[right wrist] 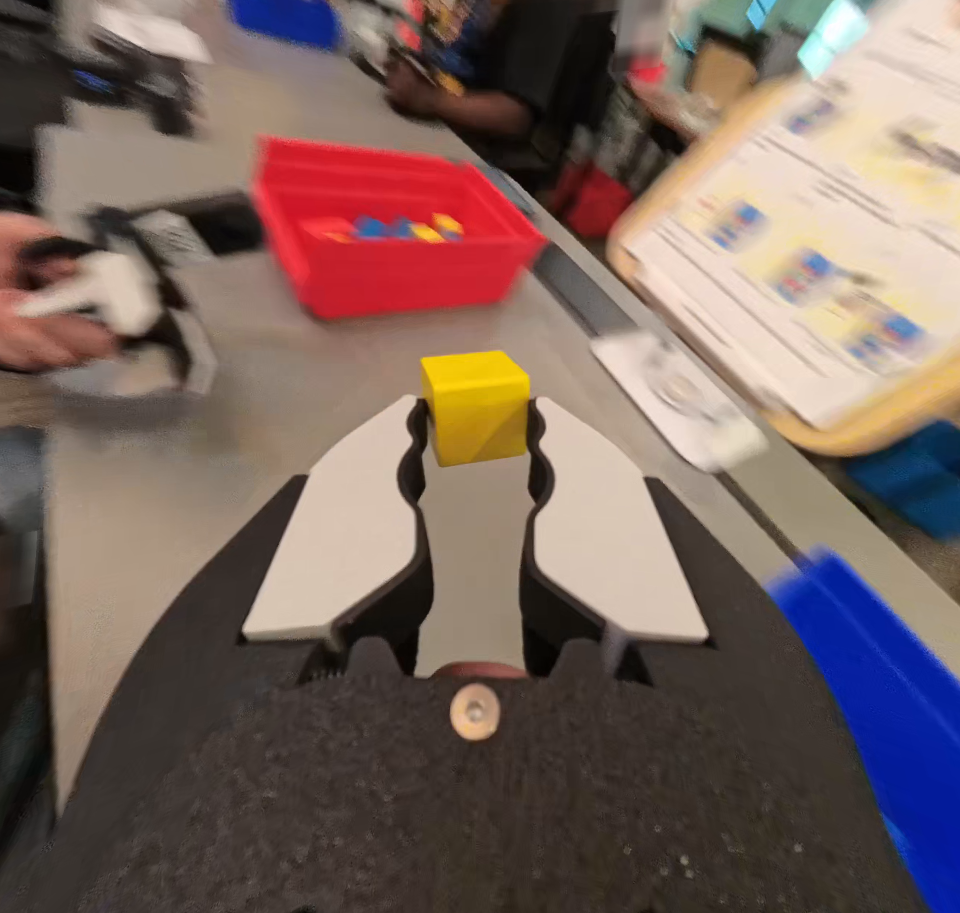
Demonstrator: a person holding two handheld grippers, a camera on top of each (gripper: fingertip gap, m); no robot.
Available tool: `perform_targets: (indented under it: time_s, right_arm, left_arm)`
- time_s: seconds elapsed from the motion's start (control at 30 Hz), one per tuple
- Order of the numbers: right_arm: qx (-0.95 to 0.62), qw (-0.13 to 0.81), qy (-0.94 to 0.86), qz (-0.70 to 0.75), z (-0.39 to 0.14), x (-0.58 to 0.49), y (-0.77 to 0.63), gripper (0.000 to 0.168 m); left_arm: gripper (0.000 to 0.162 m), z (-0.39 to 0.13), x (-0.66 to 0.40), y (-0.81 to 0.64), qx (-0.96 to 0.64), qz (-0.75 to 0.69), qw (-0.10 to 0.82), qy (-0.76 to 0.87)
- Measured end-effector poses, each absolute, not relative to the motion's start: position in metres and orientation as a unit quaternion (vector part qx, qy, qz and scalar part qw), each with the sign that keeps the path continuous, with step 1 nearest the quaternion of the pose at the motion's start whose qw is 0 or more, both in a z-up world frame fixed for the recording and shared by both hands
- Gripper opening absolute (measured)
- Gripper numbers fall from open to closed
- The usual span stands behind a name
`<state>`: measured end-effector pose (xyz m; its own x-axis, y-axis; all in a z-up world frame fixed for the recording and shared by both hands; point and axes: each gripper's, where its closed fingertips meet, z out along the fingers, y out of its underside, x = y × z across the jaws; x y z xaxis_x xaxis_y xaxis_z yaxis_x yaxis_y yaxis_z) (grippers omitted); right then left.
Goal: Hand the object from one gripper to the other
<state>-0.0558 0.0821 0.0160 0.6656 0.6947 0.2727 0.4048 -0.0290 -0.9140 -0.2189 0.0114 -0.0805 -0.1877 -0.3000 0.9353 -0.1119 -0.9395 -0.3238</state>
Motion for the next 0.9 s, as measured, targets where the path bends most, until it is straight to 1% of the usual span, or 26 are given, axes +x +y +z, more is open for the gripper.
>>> perform_targets:
  time_s: [0.03,0.1,0.17,0.2,0.23,0.33,0.4,0.5,0.6,0.7,0.73,0.77,0.8,0.83,0.9]
  right_arm:
    - [-0.746,0.551,-0.365,0.084,0.021,-0.017,0.095,0.037]
    - [-0.838,0.455,-0.302,-0.020,0.005,0.074,0.110,0.037]
    - [-0.904,0.347,-0.220,-0.114,-0.032,0.162,0.112,0.037]
    - [-0.933,0.288,-0.182,-0.114,-0.059,0.189,0.107,0.037]
    - [-0.954,0.240,-0.154,-0.098,-0.085,0.205,0.103,0.037]
    - [-0.980,0.135,-0.129,-0.075,-0.147,0.225,0.092,0.037]
    - [-0.983,0.073,-0.136,-0.094,-0.170,0.232,0.083,0.037]
    - [-0.984,0.022,-0.136,-0.116,-0.186,0.236,0.079,0.037]
    - [-0.982,-0.001,-0.132,-0.132,-0.188,0.238,0.077,0.037]
    - [-0.980,0.003,-0.138,-0.144,-0.189,0.239,0.078,0.041]
    - [-0.978,0.008,-0.140,-0.157,-0.185,0.241,0.078,0.048]
    - [-0.976,0.014,-0.139,-0.166,-0.175,0.240,0.076,0.059]
    - [-0.974,0.033,-0.142,-0.173,-0.160,0.236,0.076,0.062]
    - [-0.971,0.069,-0.144,-0.178,-0.140,0.227,0.079,0.056]
    - [-0.957,0.175,-0.149,-0.176,-0.097,0.192,0.088,0.044]
  left_arm:
    - [0.043,-0.082,-0.221,0.012,-0.637,-0.752,0.065,0.161]
    - [0.041,-0.080,-0.221,0.014,-0.637,-0.751,0.073,0.157]
    - [0.040,-0.082,-0.219,0.012,-0.642,-0.743,0.076,0.171]
    - [0.040,-0.083,-0.218,0.010,-0.646,-0.738,0.079,0.178]
    - [0.040,-0.085,-0.218,0.009,-0.649,-0.734,0.080,0.184]
    - [0.041,-0.085,-0.216,0.006,-0.651,-0.729,0.081,0.196]
    - [0.041,-0.088,-0.216,0.007,-0.656,-0.724,0.082,0.197]
    - [0.040,-0.089,-0.215,0.011,-0.656,-0.728,0.077,0.185]
    - [0.040,-0.092,-0.216,0.010,-0.660,-0.724,0.074,0.186]
    - [0.041,-0.092,-0.216,0.010,-0.665,-0.716,0.079,0.194]
    - [0.041,-0.092,-0.216,0.010,-0.667,-0.712,0.084,0.201]
    - [0.041,-0.093,-0.217,0.009,-0.672,-0.705,0.092,0.209]
    - [0.041,-0.094,-0.217,0.009,-0.678,-0.694,0.102,0.221]
    - [0.041,-0.095,-0.218,0.009,-0.684,-0.682,0.113,0.233]
    - [0.041,-0.095,-0.220,0.009,-0.695,-0.655,0.138,0.264]
